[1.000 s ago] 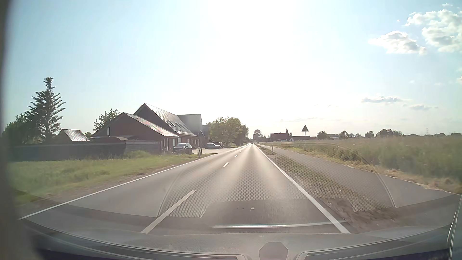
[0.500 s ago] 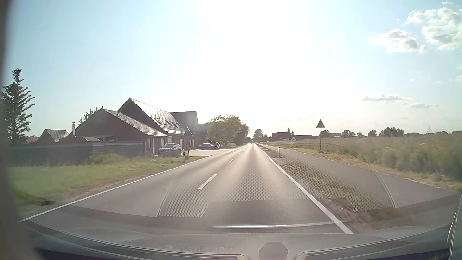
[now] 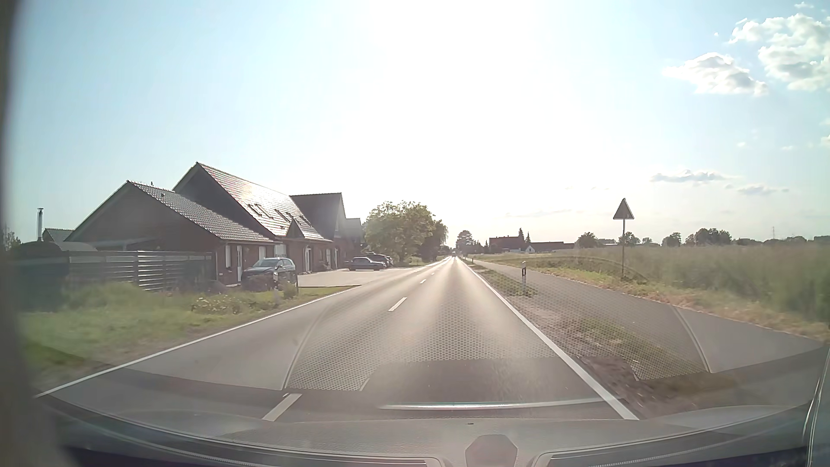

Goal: Follow the waypoints while adhering to traffic rules and regulations

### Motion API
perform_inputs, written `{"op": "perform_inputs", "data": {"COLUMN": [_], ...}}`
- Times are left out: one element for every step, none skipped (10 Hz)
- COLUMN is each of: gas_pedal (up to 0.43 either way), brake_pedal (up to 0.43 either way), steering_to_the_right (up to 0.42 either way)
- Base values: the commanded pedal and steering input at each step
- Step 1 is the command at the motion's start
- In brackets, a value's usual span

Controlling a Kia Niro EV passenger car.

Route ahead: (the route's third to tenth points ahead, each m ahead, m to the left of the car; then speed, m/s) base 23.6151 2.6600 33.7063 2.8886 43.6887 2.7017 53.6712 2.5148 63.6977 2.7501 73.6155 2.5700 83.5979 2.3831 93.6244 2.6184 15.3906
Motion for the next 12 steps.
{"op": "perform_inputs", "data": {"gas_pedal": [0.240, 0.240, 0.260, 0.287, 0.319, 0.319, 0.319, 0.319, 0.319, 0.319, 0.319, 0.319], "brake_pedal": [0.006, 0.006, 0.006, 0.006, 0.006, 0.006, 0.006, 0.006, 0.006, 0.006, 0.006, 0.006], "steering_to_the_right": [0.003, 0.003, 0.004, 0.003, 0.004, 0.003, 0.004, 0.004, 0.004, 0.004, 0.004, 0.005]}}
